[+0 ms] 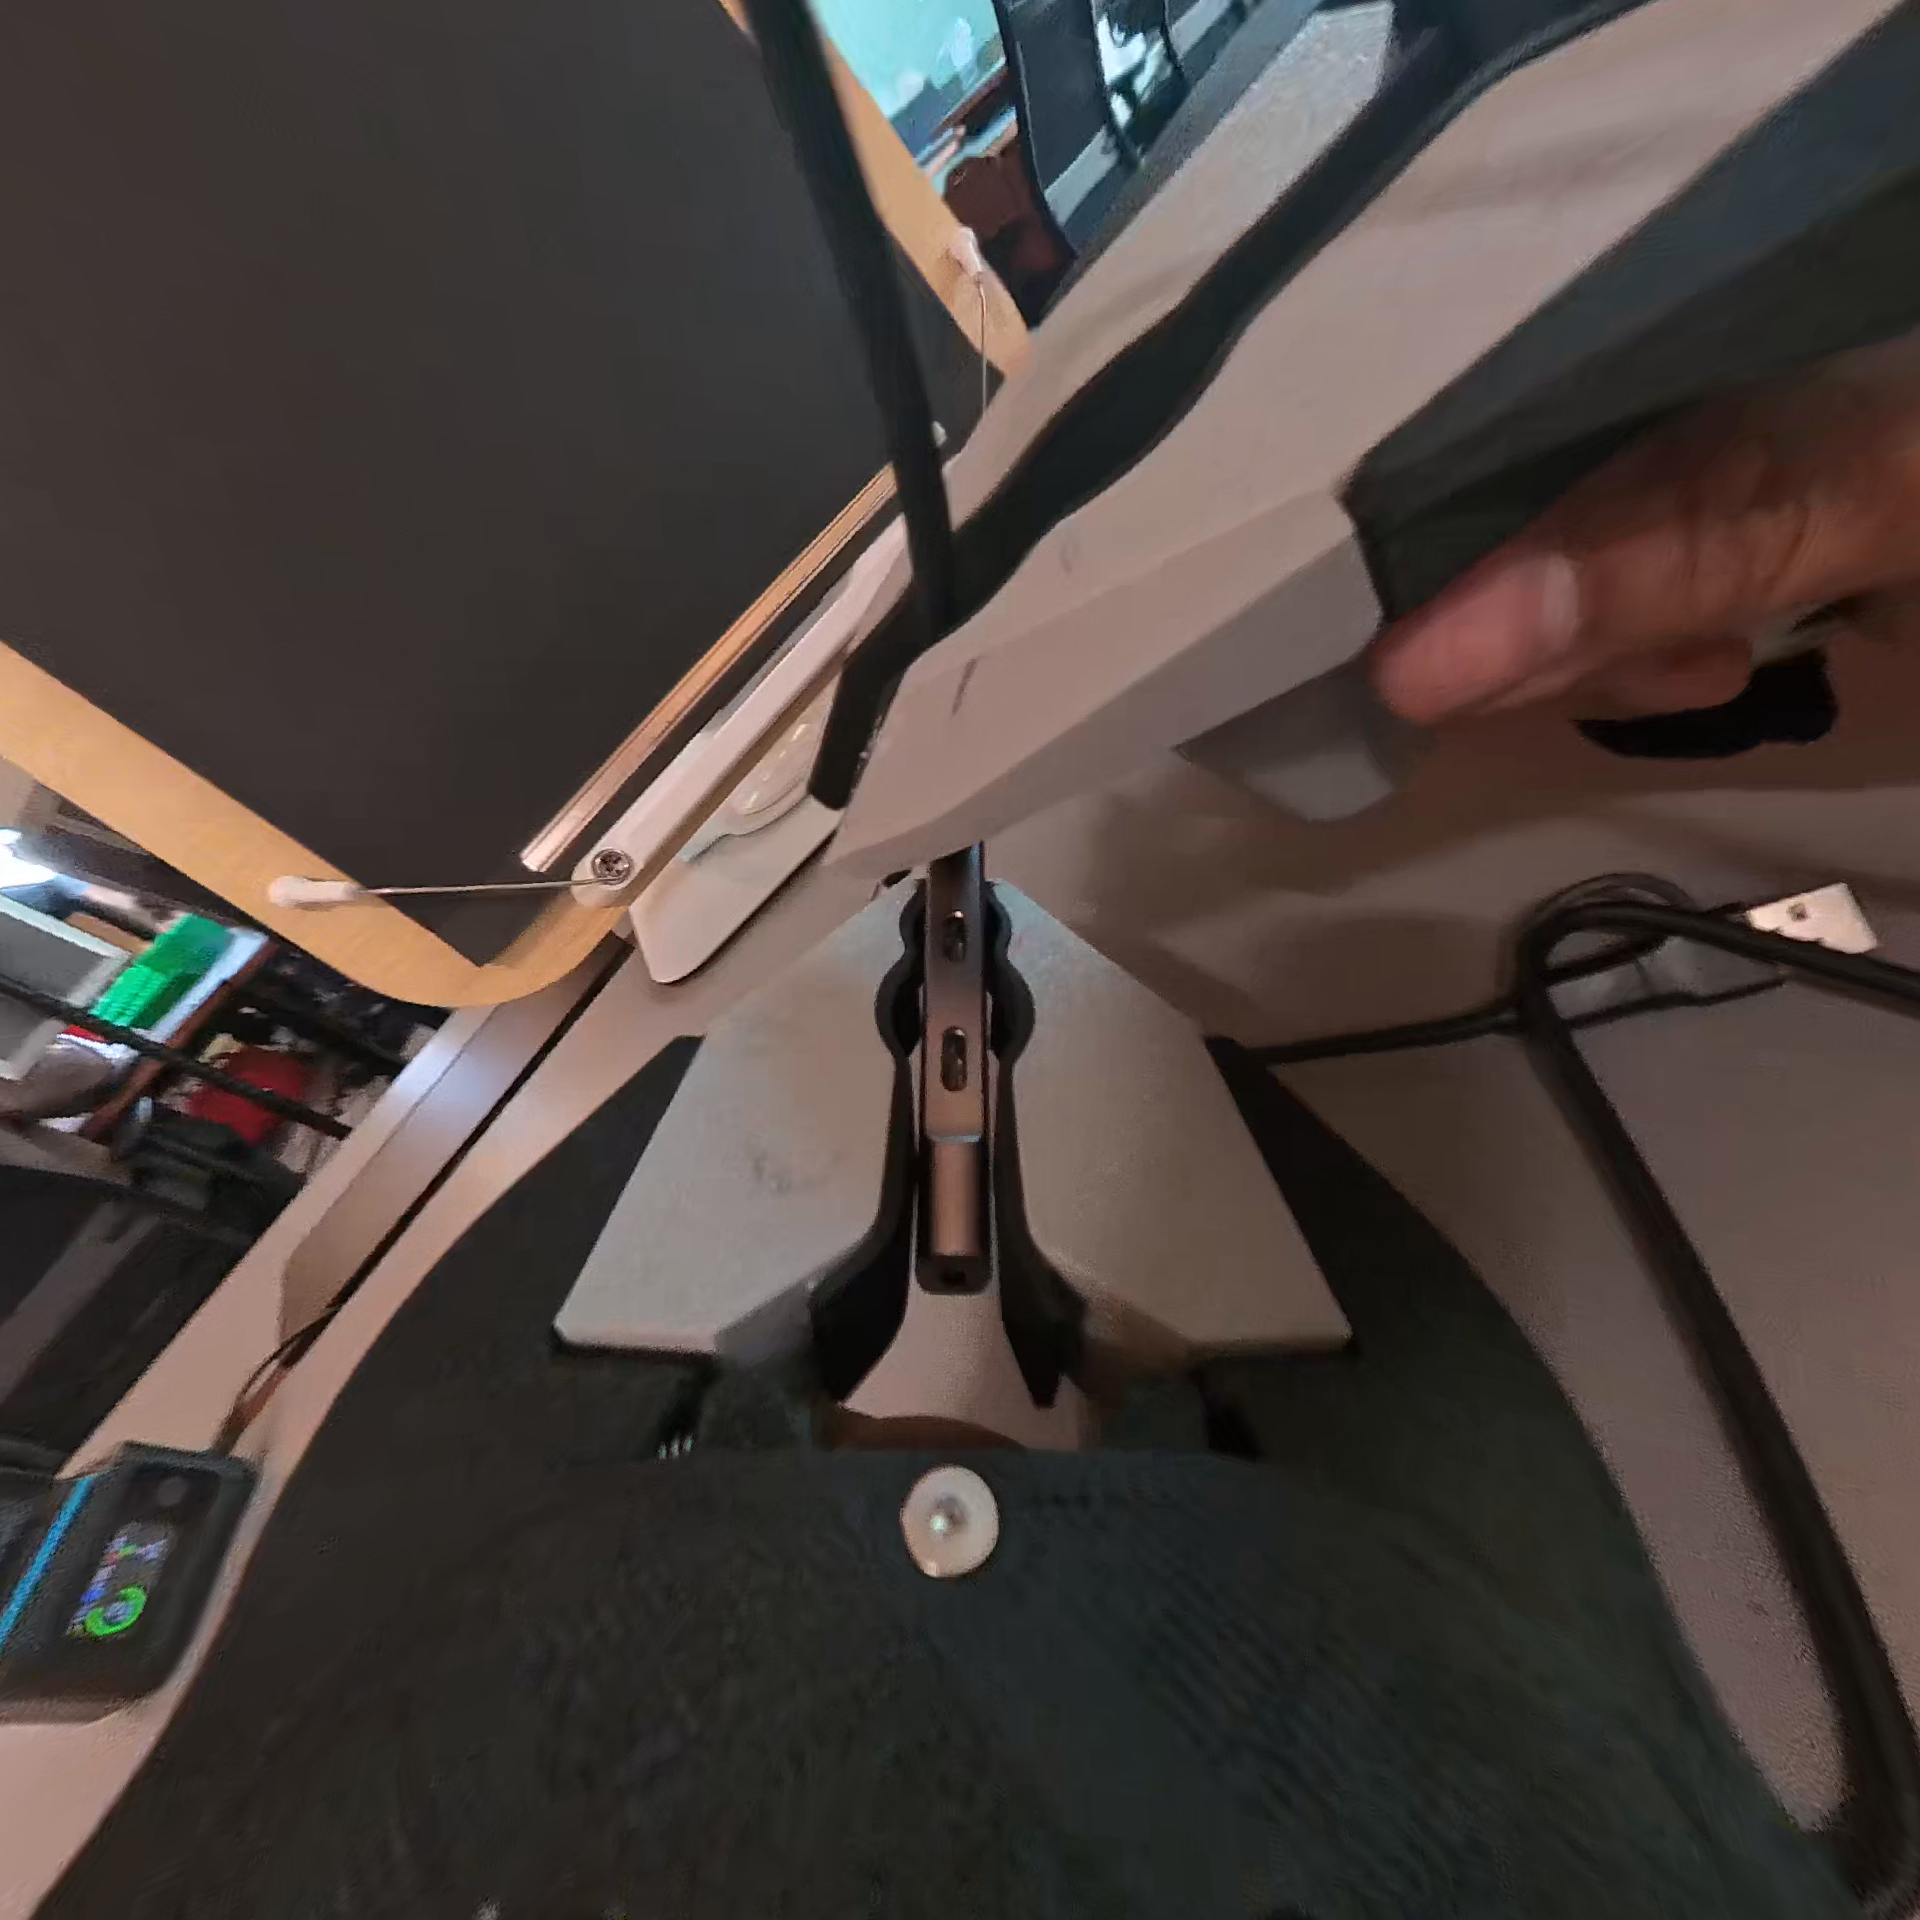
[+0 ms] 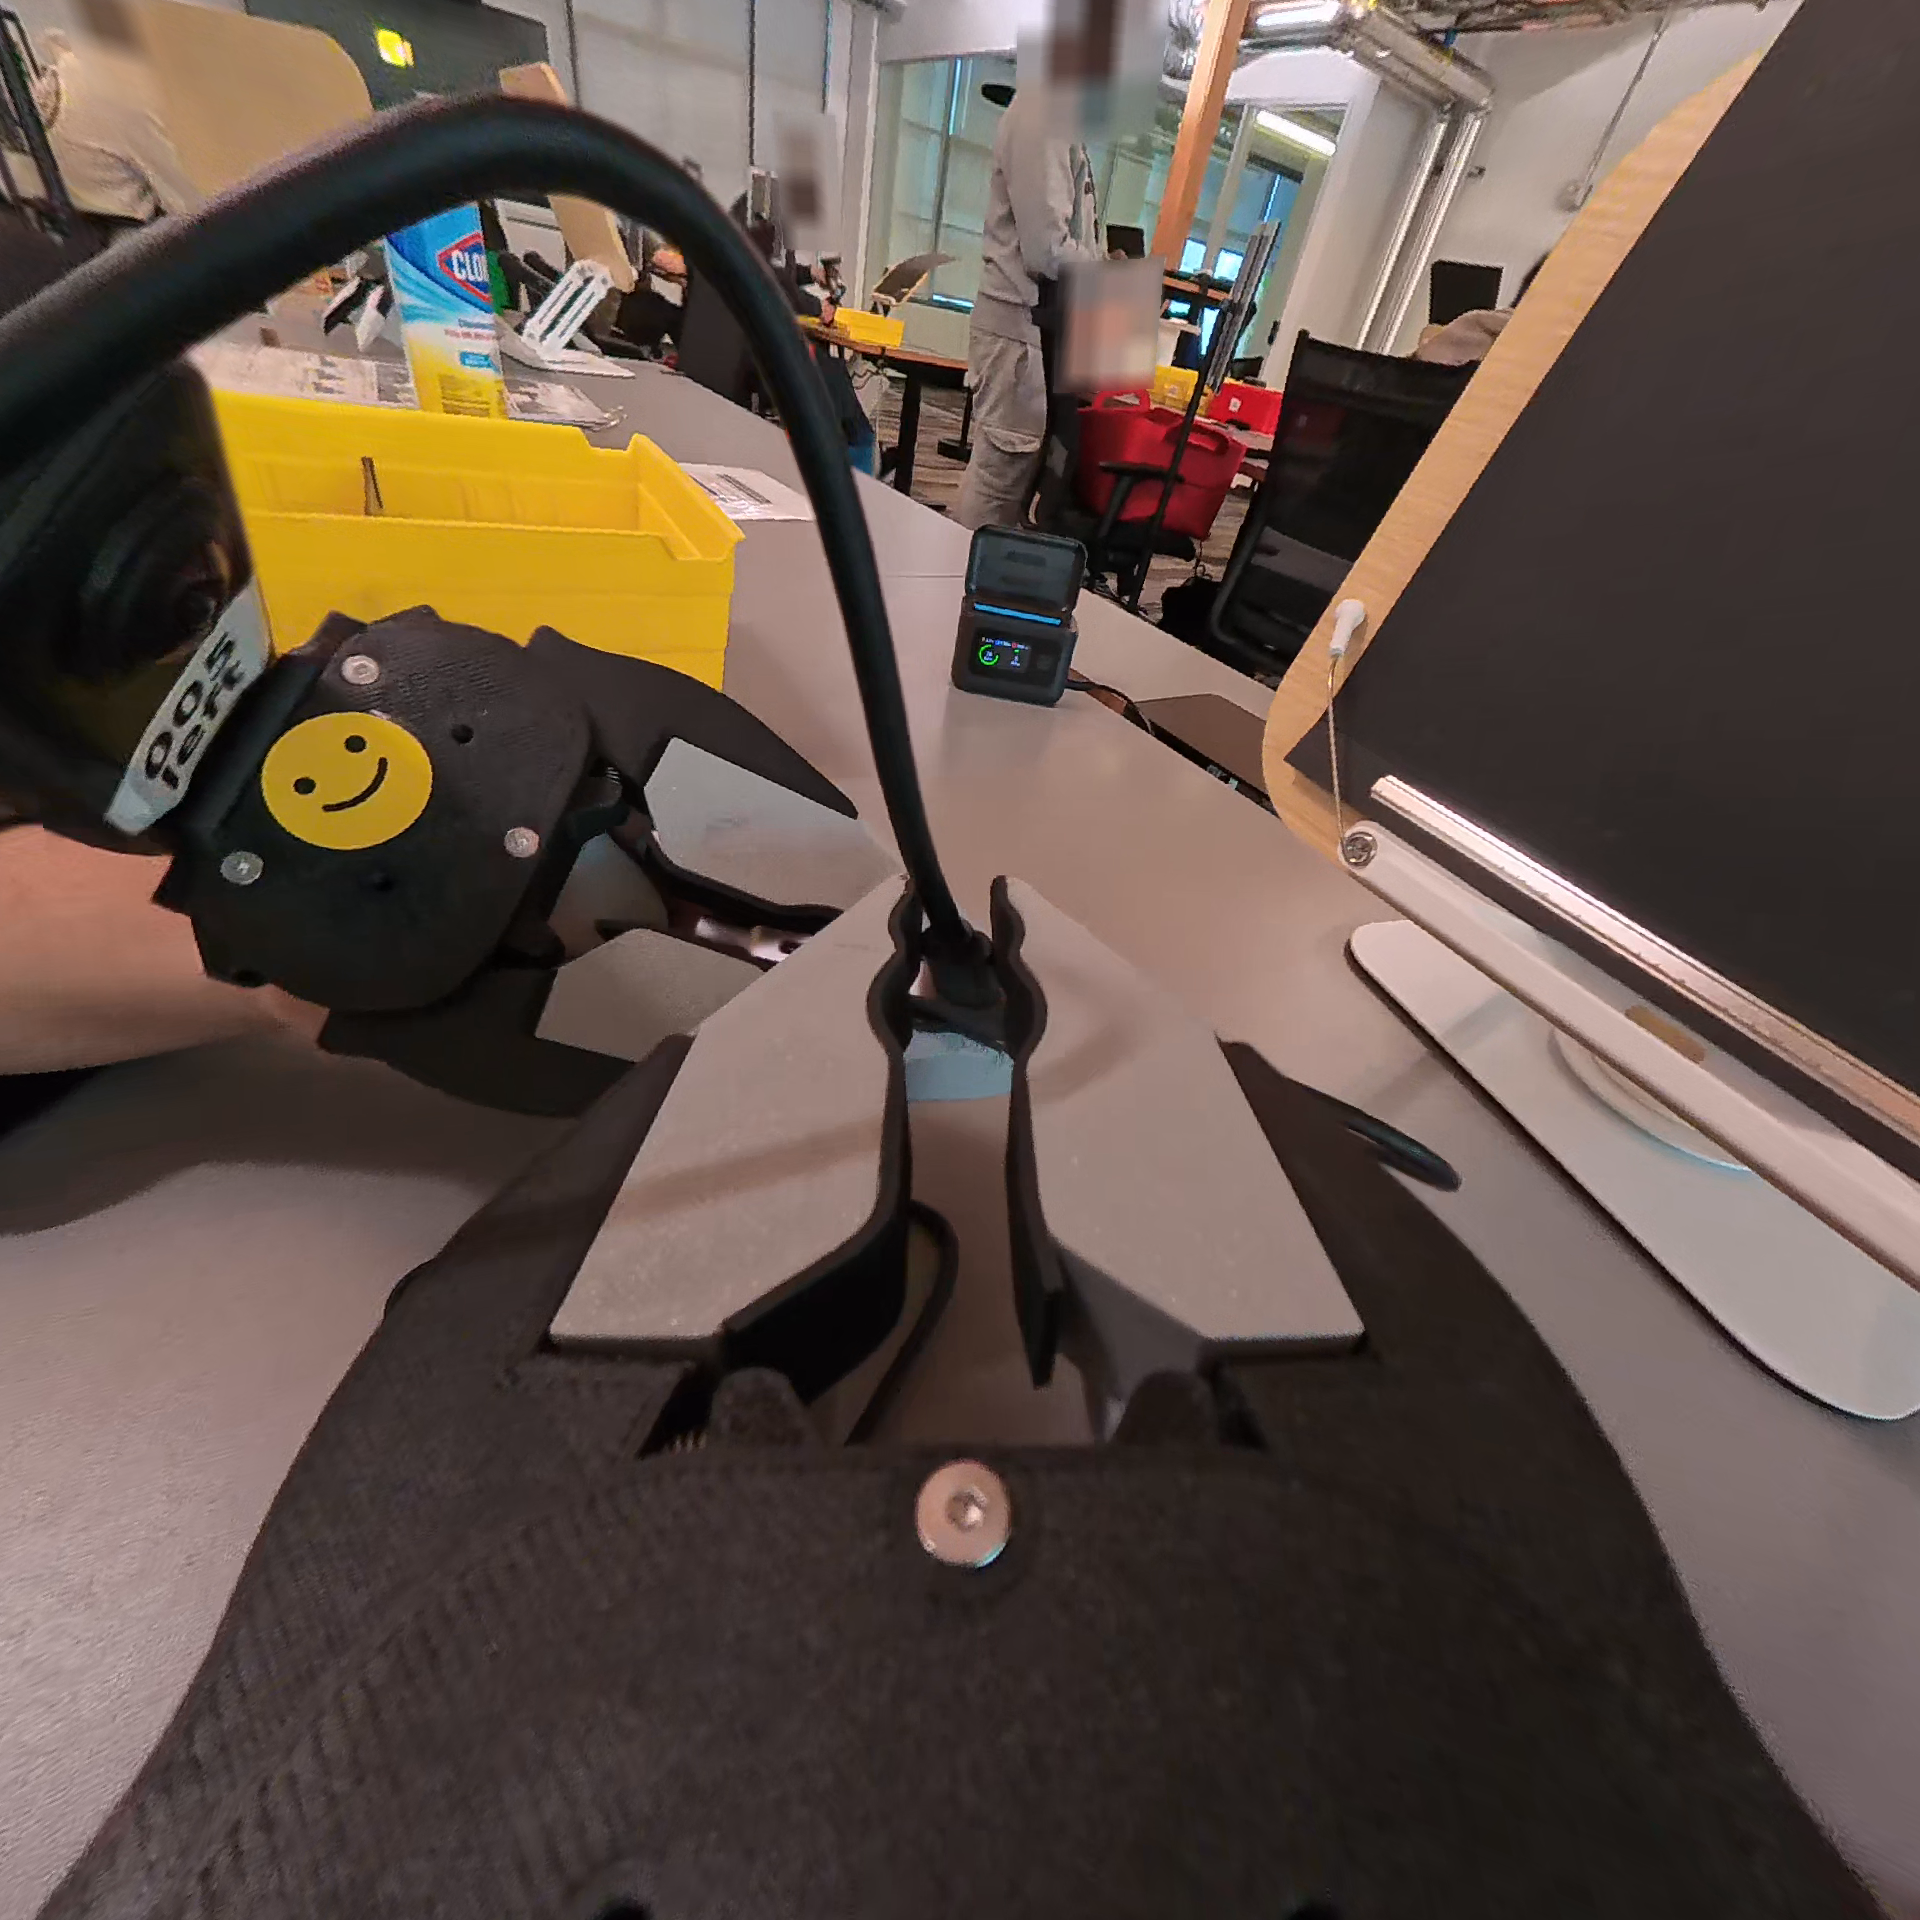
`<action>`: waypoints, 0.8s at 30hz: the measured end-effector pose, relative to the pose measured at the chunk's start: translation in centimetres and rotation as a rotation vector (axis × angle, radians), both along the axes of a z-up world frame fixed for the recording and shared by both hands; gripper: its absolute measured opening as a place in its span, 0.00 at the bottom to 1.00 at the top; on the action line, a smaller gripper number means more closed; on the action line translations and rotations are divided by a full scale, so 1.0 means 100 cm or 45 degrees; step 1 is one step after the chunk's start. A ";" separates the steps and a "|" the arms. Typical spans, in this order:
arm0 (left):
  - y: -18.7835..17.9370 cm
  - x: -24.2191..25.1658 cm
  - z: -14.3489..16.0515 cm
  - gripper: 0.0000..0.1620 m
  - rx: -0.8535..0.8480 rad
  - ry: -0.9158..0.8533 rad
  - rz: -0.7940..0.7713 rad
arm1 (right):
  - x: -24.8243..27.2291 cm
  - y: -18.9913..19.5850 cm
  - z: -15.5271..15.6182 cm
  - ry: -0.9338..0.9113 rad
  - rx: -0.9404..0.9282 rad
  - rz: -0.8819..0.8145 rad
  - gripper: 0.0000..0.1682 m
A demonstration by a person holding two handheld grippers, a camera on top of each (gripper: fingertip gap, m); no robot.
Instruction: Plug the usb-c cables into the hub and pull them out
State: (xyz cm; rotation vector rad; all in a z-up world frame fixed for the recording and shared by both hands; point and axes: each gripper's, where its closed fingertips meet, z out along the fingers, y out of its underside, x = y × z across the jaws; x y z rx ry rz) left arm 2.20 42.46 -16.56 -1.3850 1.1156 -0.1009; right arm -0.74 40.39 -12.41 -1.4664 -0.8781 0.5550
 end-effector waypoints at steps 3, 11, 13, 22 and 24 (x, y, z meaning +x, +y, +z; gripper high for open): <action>0.001 0.000 -0.003 0.04 0.058 0.071 0.040 | 0.001 0.000 -0.001 0.006 -0.010 0.002 0.06; -0.020 0.009 0.007 0.10 -0.654 -0.434 -0.261 | 0.029 0.011 0.020 0.360 -0.188 0.028 0.05; -0.035 0.009 0.016 0.12 -0.905 -0.587 -0.457 | 0.031 0.006 0.029 0.431 -0.199 0.122 0.06; -0.092 0.012 0.037 0.19 -1.237 -0.664 -0.954 | 0.007 -0.047 0.052 0.403 -0.056 0.570 0.05; -0.111 0.012 0.042 0.19 -1.288 -0.647 -1.089 | 0.005 -0.057 0.055 0.402 -0.029 0.629 0.05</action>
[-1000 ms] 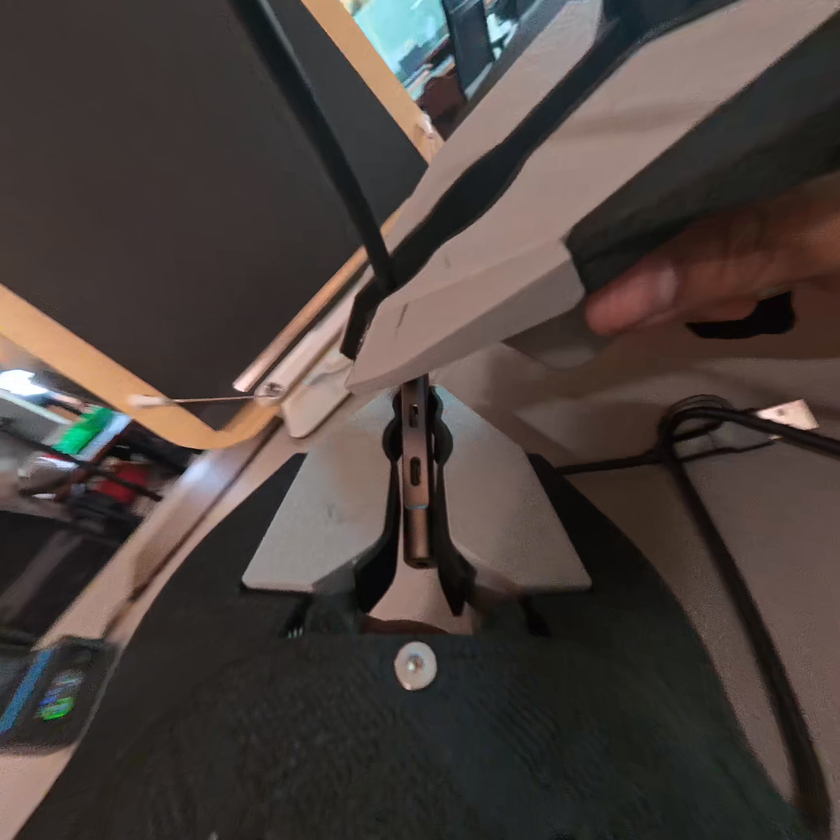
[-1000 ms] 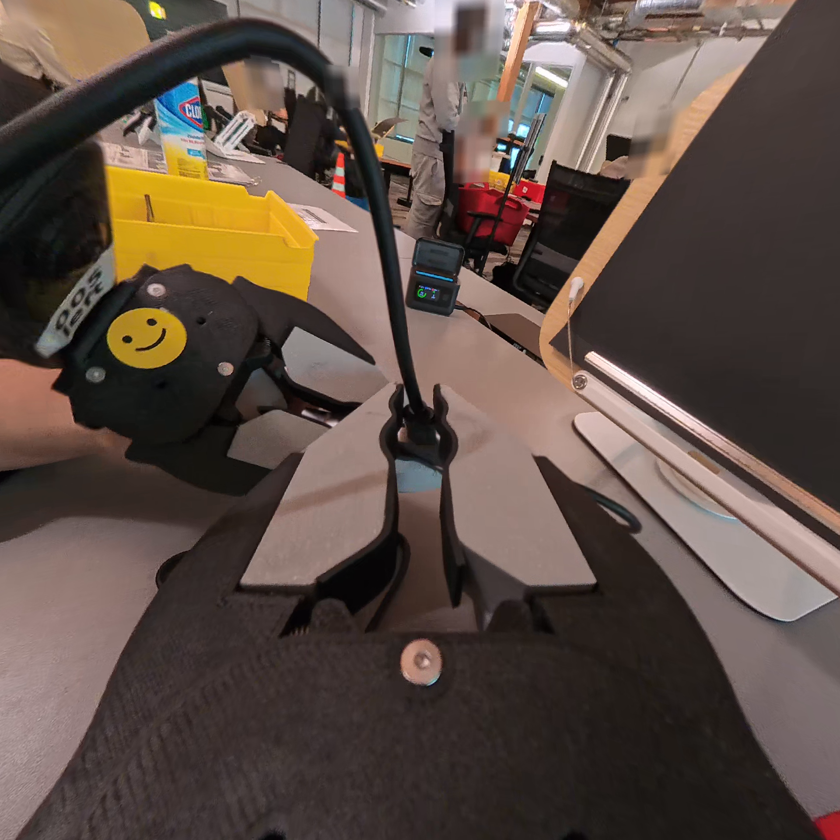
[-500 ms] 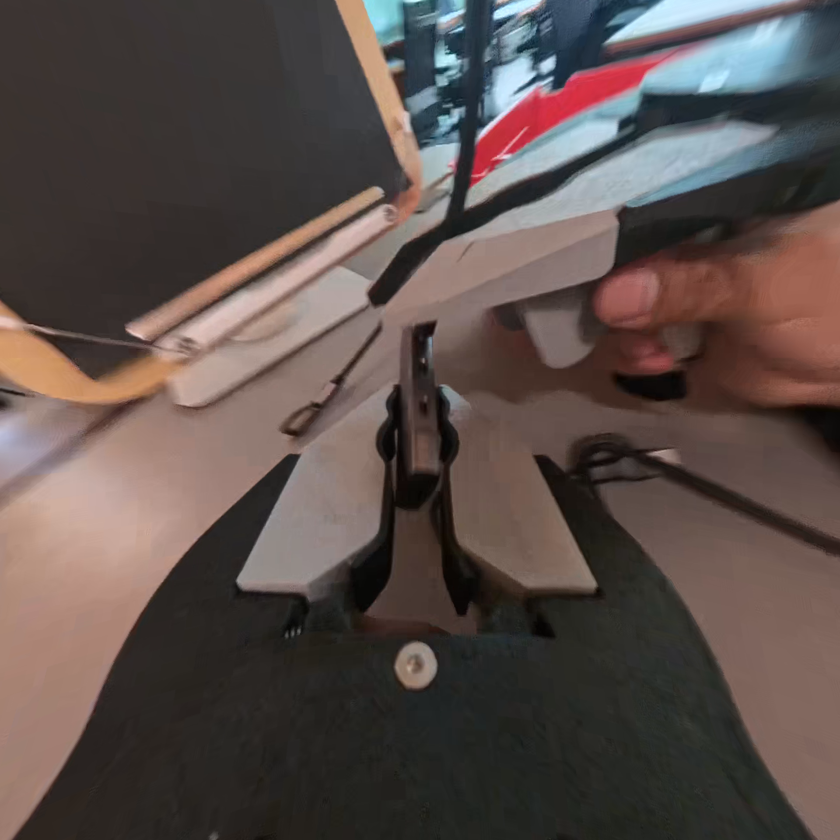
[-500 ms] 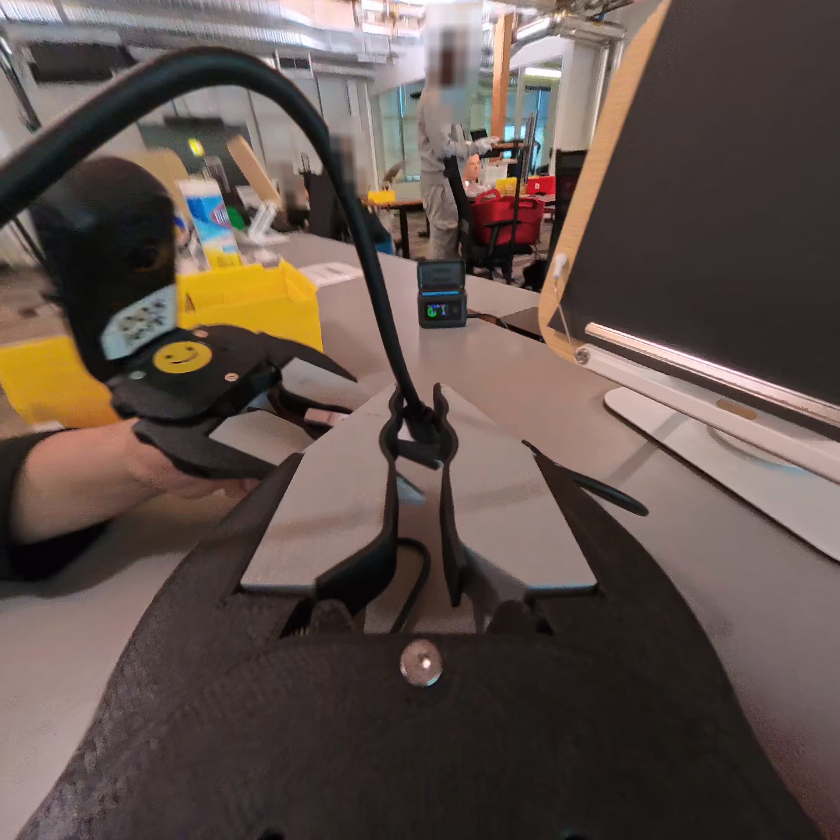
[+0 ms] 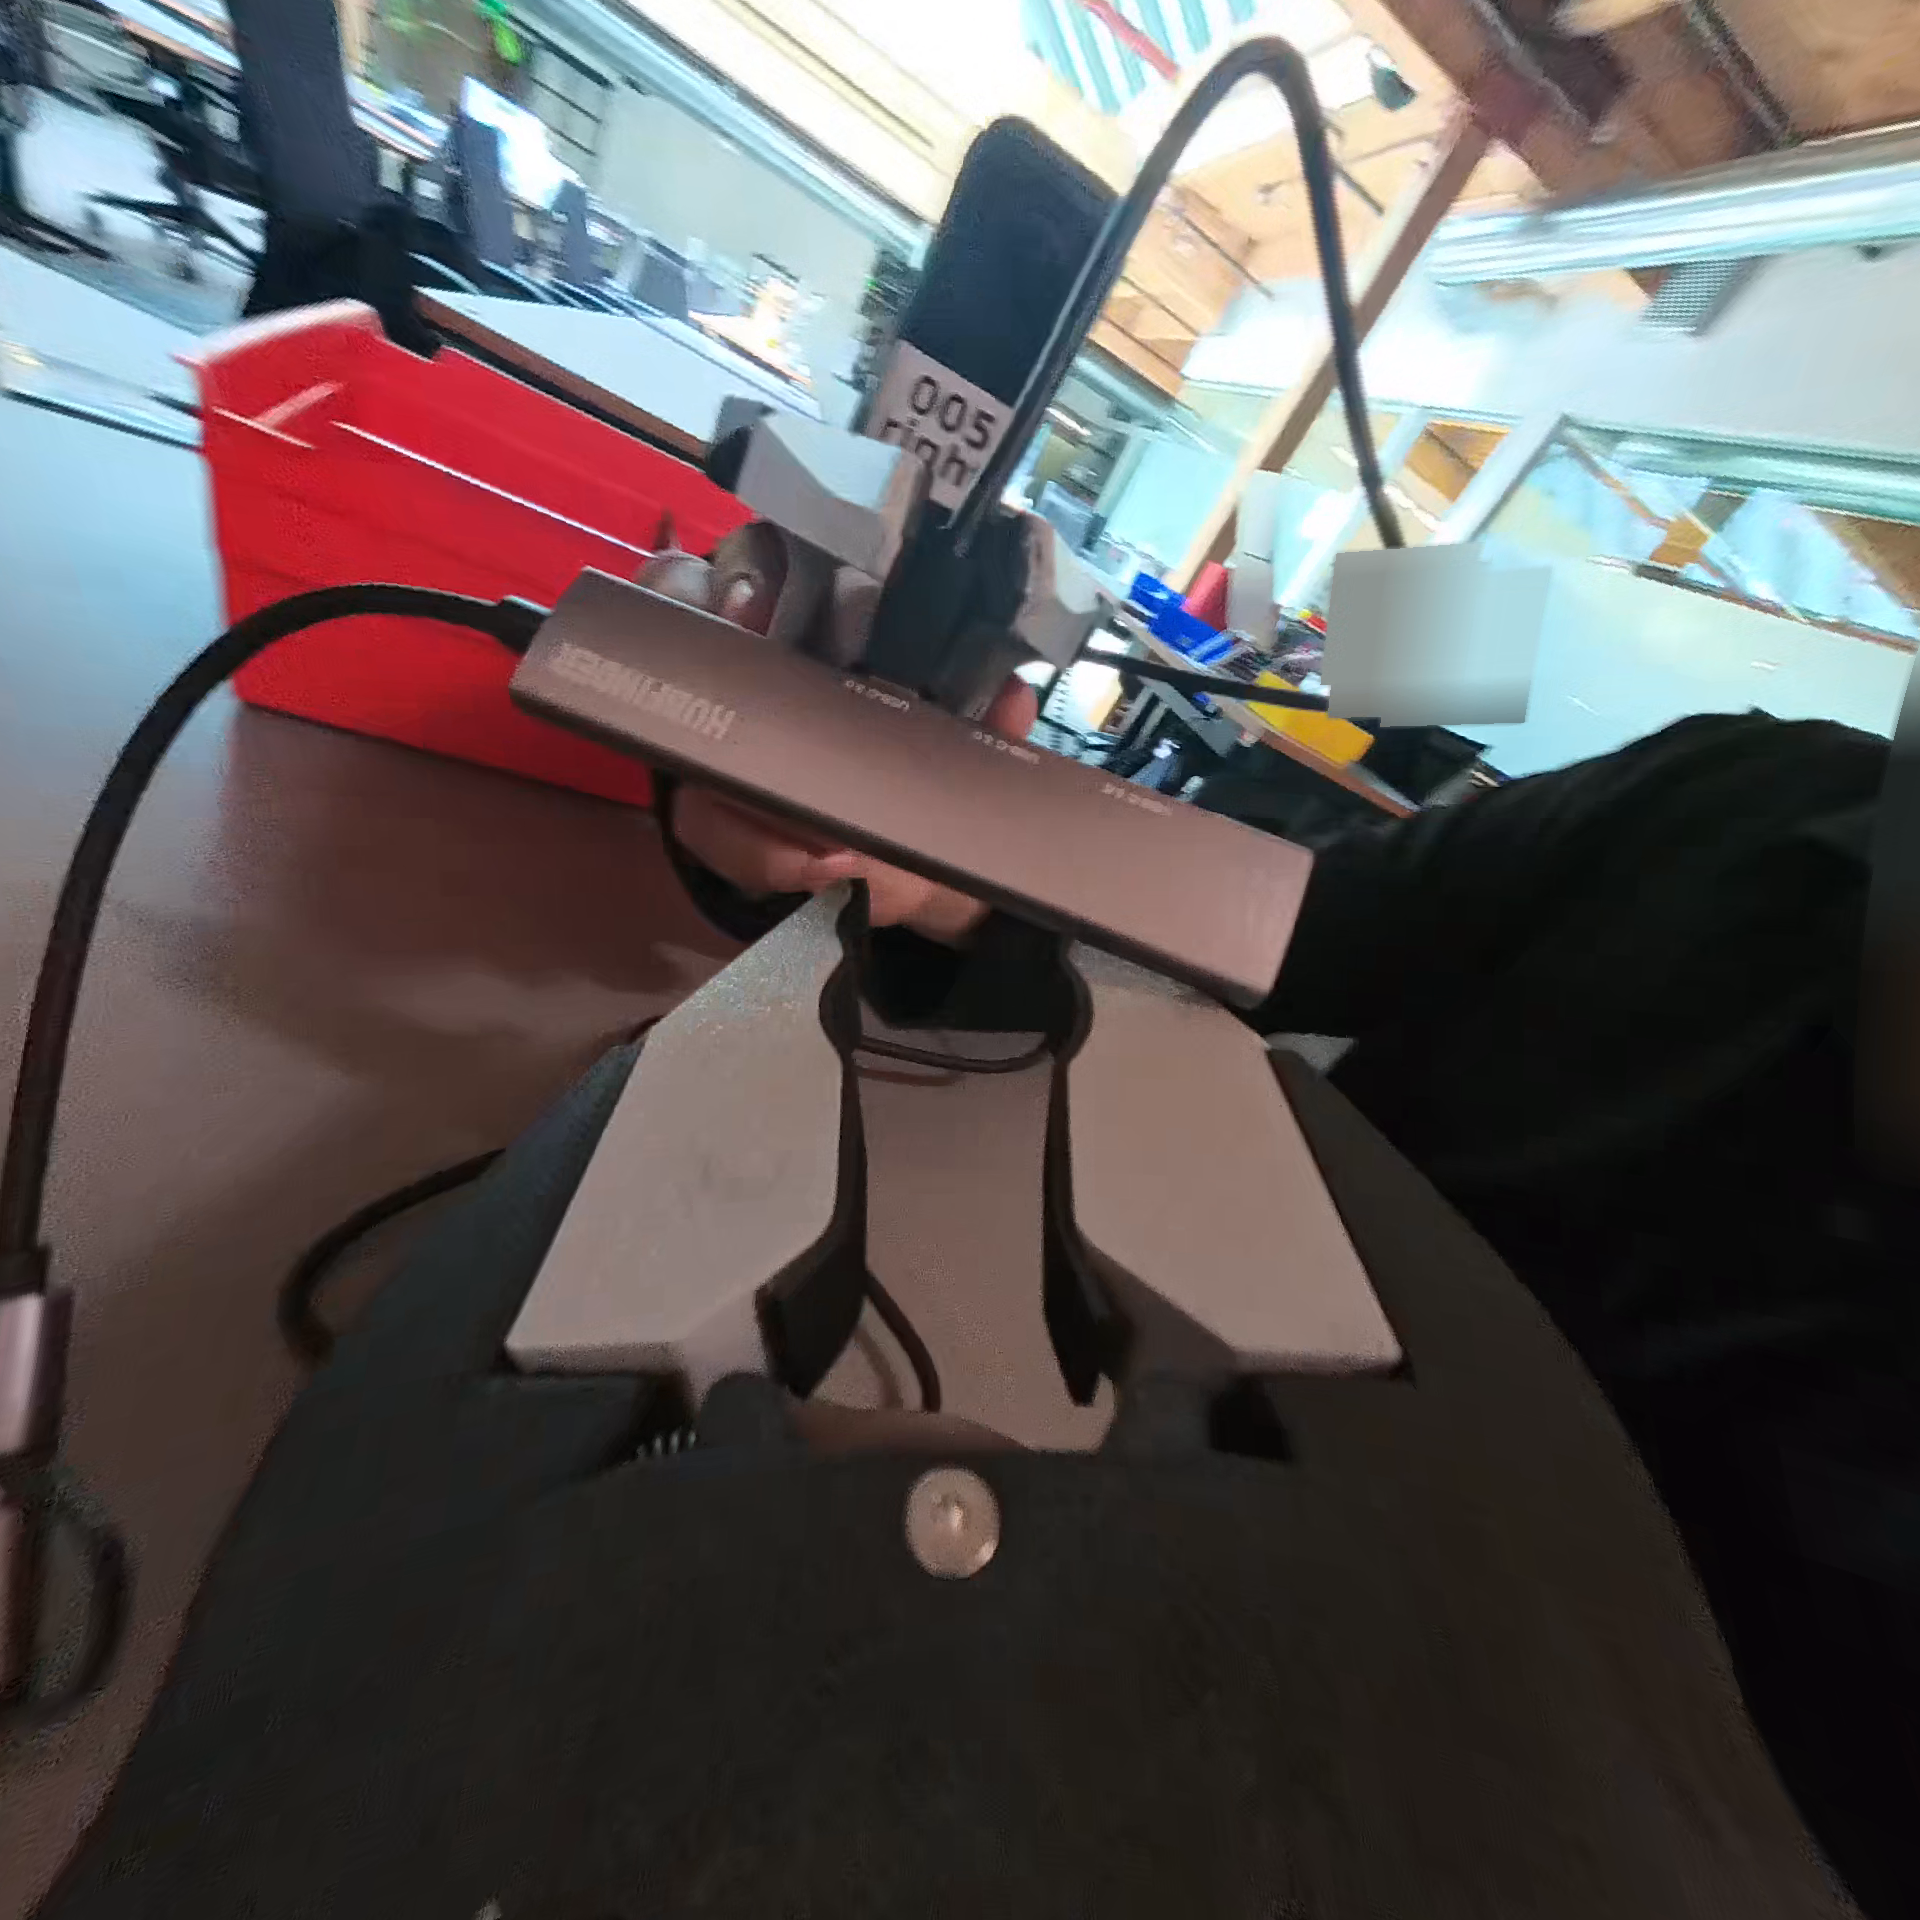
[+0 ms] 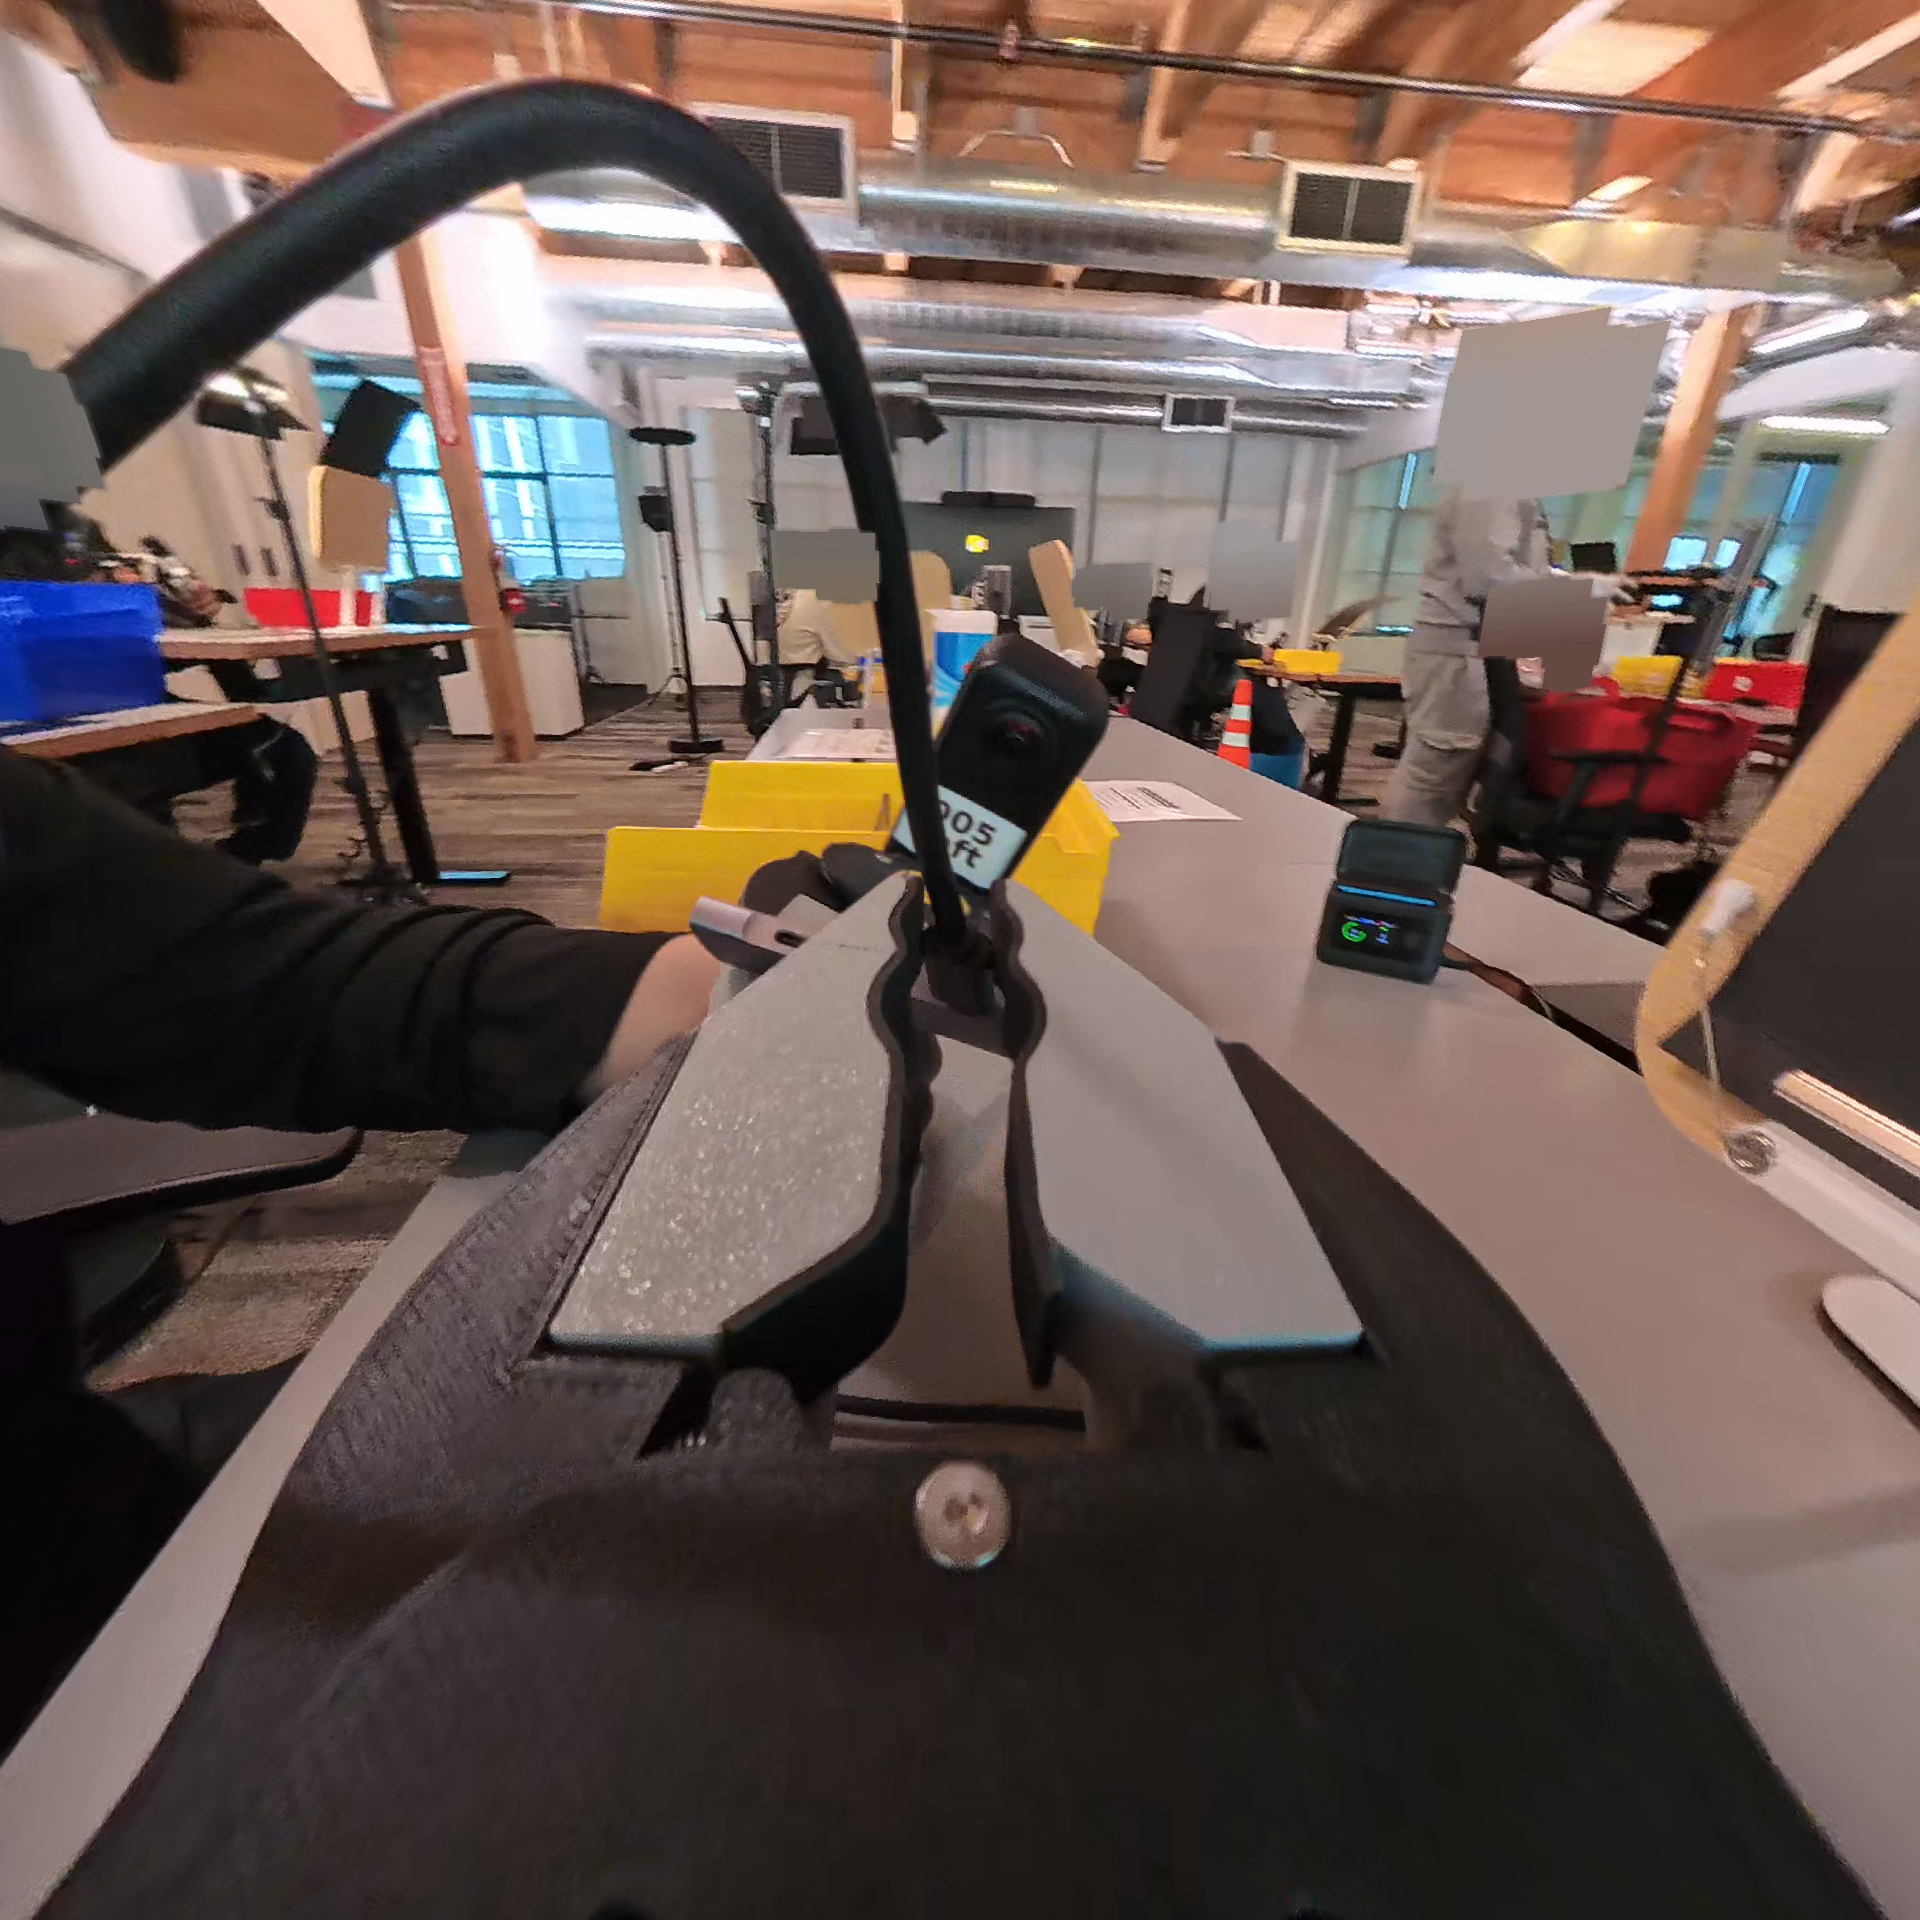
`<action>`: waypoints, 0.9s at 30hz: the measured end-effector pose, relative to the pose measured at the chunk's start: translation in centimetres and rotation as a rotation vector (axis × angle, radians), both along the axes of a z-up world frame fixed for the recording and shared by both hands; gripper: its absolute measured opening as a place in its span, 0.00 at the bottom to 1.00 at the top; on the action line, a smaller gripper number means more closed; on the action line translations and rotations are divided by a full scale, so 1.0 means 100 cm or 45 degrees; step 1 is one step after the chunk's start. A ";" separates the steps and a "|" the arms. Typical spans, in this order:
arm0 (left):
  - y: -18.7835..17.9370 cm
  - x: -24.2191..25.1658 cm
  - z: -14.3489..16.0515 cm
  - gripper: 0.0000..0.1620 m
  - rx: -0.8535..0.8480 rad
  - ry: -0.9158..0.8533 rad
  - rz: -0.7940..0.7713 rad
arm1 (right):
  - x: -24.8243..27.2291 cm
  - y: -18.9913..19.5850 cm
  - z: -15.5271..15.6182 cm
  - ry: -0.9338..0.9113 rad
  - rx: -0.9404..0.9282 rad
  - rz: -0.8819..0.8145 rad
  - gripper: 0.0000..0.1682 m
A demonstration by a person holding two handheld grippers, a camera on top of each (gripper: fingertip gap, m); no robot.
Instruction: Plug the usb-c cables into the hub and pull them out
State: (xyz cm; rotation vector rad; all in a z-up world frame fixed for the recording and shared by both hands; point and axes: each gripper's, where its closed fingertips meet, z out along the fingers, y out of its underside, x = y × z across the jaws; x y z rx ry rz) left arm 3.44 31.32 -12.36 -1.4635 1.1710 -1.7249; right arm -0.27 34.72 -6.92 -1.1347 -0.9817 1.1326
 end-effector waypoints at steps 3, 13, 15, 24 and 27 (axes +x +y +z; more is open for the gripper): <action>-0.009 0.001 -0.001 0.21 0.026 0.001 -0.052 | -0.001 -0.008 0.003 0.010 0.036 0.047 0.05; -0.024 -0.013 0.028 0.26 0.010 -0.213 -0.156 | 0.011 -0.024 0.022 0.161 0.085 0.176 0.05; -0.025 -0.014 0.031 0.26 -0.025 -0.239 -0.180 | 0.011 -0.025 0.022 0.161 0.085 0.184 0.05; -0.026 -0.015 0.026 0.23 -0.099 -0.223 -0.229 | 0.011 -0.032 0.026 0.193 0.095 0.235 0.05; -0.029 -0.013 0.026 0.23 -0.102 -0.228 -0.241 | 0.009 -0.036 0.025 0.193 0.089 0.272 0.05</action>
